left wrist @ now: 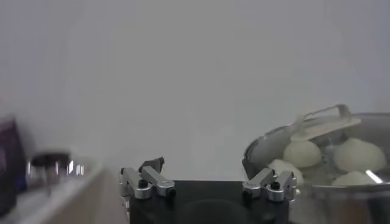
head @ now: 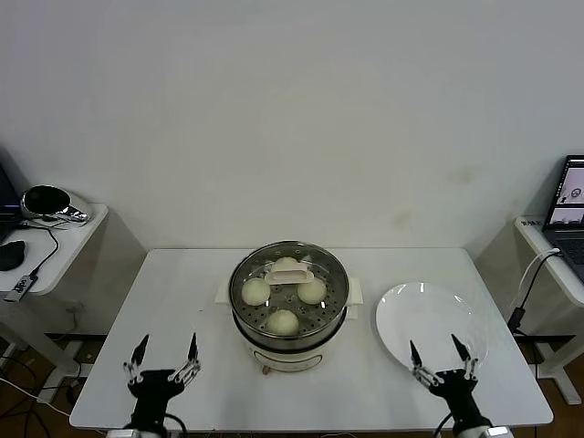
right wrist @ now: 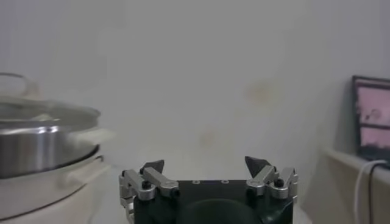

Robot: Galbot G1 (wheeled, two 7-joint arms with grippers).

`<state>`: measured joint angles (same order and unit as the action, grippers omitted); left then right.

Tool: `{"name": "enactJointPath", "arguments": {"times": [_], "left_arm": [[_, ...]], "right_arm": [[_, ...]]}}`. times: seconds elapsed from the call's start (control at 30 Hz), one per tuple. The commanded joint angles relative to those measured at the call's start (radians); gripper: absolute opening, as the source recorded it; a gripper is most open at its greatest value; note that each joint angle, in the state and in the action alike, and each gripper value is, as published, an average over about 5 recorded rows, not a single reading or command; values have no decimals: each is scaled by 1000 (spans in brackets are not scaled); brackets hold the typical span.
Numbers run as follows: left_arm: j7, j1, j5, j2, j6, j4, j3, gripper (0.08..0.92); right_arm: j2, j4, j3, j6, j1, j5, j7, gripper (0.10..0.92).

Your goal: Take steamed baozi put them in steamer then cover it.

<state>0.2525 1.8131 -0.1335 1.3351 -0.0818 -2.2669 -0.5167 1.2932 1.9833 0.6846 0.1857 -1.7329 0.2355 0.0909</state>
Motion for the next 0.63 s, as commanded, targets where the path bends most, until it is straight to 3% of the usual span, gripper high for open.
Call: {"name": "enactJointPath", "arguments": {"times": [0.03,0.63], "left_arm": [[10,110,-159,42,85,79,-54,823],[-20,103,-115,41,53,106,-62,823]], "right_arm": [[-34,38,-64,-36,-54,38,-3,823],[-1,93,-71,-91,-71,-2,-37,823]]}}
